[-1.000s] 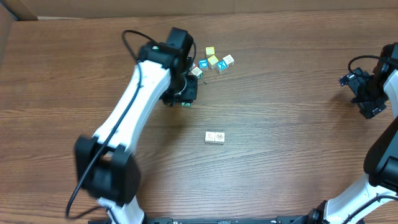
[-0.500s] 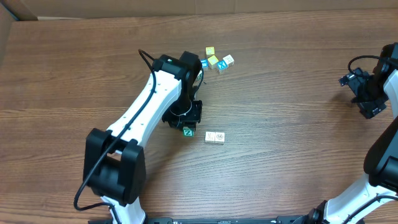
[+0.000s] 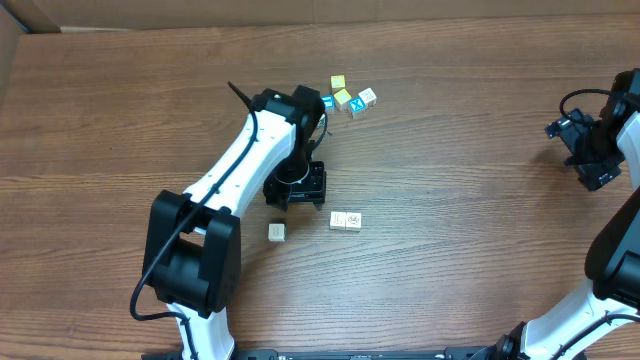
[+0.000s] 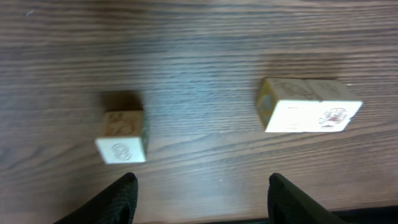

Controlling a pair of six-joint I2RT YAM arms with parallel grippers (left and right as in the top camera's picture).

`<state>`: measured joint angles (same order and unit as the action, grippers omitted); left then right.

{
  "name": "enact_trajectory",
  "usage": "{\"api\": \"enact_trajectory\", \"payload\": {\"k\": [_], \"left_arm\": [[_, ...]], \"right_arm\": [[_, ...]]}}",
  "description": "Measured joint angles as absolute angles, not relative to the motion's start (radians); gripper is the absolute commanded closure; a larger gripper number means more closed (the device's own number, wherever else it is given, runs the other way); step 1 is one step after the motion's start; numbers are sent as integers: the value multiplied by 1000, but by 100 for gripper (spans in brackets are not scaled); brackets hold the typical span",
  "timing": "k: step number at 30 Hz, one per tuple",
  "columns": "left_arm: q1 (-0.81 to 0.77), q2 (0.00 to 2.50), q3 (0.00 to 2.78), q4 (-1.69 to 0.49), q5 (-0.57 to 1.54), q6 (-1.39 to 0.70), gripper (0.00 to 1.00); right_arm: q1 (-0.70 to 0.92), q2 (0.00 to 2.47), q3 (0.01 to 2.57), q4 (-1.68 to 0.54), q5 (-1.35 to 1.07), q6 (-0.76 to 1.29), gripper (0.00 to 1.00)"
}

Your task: Flip 3 blocks

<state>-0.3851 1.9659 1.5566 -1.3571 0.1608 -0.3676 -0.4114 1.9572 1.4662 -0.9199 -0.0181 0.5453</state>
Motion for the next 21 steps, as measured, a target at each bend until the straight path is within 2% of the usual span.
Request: {"api": "enact_trajectory", "payload": {"k": [5, 11, 21], "left_arm": [[-347, 1966, 1568, -1389, 125, -373, 36], [-345, 1964, 1563, -1443, 41, -418, 36], [-345, 1956, 1341, -1280, 15, -451, 39]], "right_arm": [[-412, 1957, 1466, -920, -18, 545, 0], [-412, 1957, 1466, -920, -18, 545, 0], [-412, 1957, 1466, -920, -18, 545, 0]]}}
